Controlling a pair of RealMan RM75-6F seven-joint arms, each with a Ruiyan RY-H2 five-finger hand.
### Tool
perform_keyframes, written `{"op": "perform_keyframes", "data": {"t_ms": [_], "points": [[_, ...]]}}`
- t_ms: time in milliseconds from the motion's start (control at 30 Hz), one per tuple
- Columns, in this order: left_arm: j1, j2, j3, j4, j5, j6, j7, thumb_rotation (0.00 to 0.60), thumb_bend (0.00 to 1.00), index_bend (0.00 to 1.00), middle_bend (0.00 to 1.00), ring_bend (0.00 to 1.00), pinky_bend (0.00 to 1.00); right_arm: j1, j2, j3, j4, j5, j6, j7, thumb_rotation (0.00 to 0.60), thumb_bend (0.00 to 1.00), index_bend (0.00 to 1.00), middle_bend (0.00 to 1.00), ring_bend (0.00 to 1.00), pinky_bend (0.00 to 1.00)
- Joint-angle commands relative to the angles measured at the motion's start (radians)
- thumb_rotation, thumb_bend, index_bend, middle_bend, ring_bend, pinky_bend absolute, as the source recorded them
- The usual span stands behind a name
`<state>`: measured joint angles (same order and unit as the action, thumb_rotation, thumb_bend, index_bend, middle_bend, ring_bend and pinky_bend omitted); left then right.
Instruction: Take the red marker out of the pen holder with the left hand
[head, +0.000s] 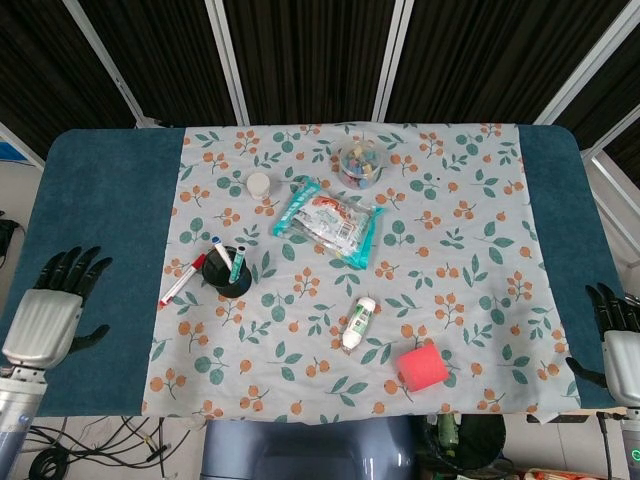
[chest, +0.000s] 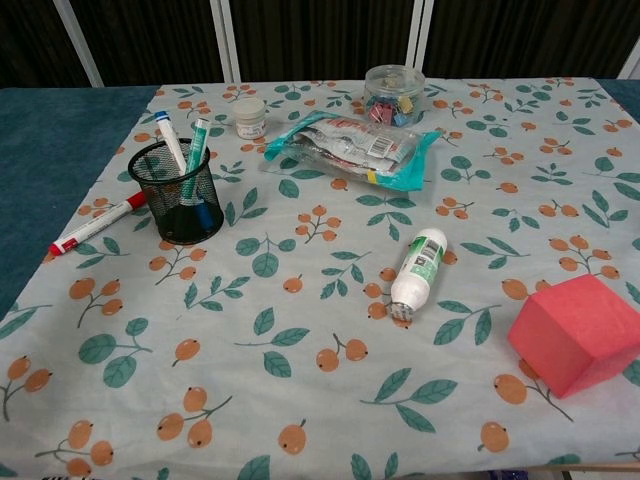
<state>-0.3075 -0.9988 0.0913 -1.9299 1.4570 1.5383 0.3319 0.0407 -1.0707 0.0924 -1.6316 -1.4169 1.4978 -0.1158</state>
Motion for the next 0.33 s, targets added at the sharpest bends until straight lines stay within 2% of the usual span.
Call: {"op": "perform_keyframes", "data": {"t_ms": [33,133,333], "points": [[0.100,-0.001,0.055,0.110,0.103,0.101,-0.131,0.600,0.10,0.11,0.04,0.00,0.09,-0.003,0.004,0.001,-0.005,-0.004,0.006,0.005,0.600,0.01,0.07,0.09,0.16,0.17],[0.132,0.008,0.051,0.146,0.101,0.118,-0.196,0.600,0.10,0.11,0.04,0.00,0.08,-0.006,0.010,0.002,-0.010,-0.004,0.011,0.014,0.600,0.01,0.07,0.09,0.16,0.17],[0.131,0.060,0.024,0.116,0.058,0.064,-0.257,0.600,0.10,0.11,0.04,0.00,0.08,-0.006,0.014,0.002,-0.012,-0.005,0.009,0.021,0.600,0.01,0.07,0.09,0.16,0.17]]}}
